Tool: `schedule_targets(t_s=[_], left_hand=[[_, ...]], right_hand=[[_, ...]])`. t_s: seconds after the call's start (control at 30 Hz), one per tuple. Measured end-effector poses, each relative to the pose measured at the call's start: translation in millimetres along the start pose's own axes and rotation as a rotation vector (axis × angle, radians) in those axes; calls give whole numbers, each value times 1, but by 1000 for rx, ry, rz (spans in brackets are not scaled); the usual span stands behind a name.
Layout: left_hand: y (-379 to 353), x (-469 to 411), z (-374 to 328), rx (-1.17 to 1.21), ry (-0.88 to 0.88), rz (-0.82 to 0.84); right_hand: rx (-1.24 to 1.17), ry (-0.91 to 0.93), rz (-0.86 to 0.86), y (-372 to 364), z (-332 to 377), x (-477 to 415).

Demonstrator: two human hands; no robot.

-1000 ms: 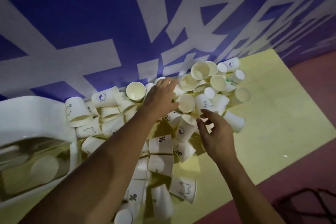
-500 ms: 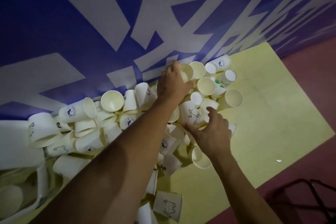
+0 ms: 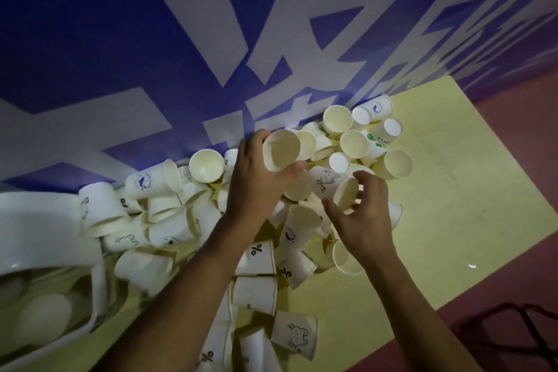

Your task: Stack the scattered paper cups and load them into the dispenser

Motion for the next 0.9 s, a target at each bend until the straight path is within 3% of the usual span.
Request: schedule_targets(t_s=[0.33,0.7,0.9], left_hand=[[126,98,72,113,54,-56],[245,183,195,169,128,-62],[301,207,246,203,162,-98]], right_hand=[[-76,182,116,-33,105,63],[-147,353,245,-127,217,161],[-169,344,278,-170,256,197]])
Point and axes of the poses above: each hand's wrist, its own x-axis away from the middle knuckle, its own y-axis out of the back of the hand, z = x × y, the point moved 8 cm from there along -x, towards the middle knuckle, and after that the axes turned 9 degrees about y, right-handed, at the moved point
